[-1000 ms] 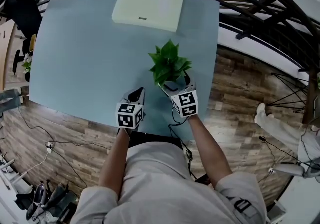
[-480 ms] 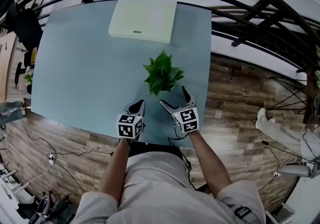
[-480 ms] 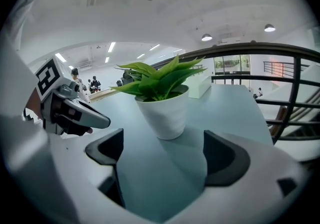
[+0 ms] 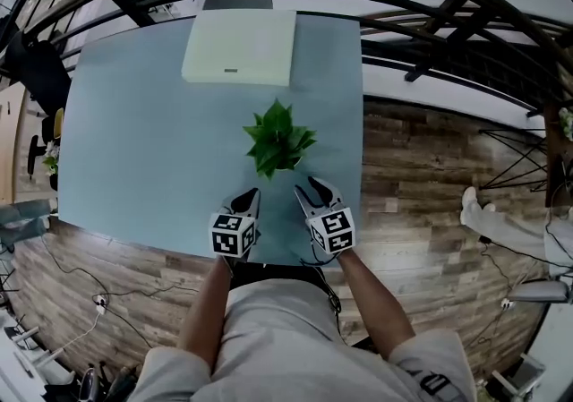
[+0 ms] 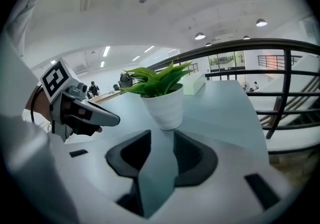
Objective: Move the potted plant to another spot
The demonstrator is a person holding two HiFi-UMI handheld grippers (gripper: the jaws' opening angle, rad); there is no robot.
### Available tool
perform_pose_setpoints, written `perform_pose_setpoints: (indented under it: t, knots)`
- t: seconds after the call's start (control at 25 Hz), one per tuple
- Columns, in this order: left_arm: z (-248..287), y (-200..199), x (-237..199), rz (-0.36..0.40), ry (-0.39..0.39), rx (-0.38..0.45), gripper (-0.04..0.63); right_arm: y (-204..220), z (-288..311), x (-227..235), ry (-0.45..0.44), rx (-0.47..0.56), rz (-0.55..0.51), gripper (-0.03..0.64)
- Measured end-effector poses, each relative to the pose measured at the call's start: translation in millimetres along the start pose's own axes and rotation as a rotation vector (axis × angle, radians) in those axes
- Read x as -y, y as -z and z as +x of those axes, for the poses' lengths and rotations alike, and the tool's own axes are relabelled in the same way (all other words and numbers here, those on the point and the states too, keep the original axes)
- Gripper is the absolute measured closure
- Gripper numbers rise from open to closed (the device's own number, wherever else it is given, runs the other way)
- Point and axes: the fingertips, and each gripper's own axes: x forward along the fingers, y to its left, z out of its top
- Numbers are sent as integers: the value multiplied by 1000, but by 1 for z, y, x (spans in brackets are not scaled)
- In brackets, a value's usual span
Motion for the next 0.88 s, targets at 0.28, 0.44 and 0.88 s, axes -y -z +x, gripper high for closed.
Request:
perform_pose_setpoints:
  t: [0.28,0.44,0.88]
  knots:
    - [-4,-2,1,10,5,14,583,-6,-8,2,28,15,-17,615]
    - [-13,-7,2,12,6,40,583,-13,-14,5,77,25,-43,615]
    - [-67,-25,6,26,58,133,583,-71,-45,-32,186,158,-41,615]
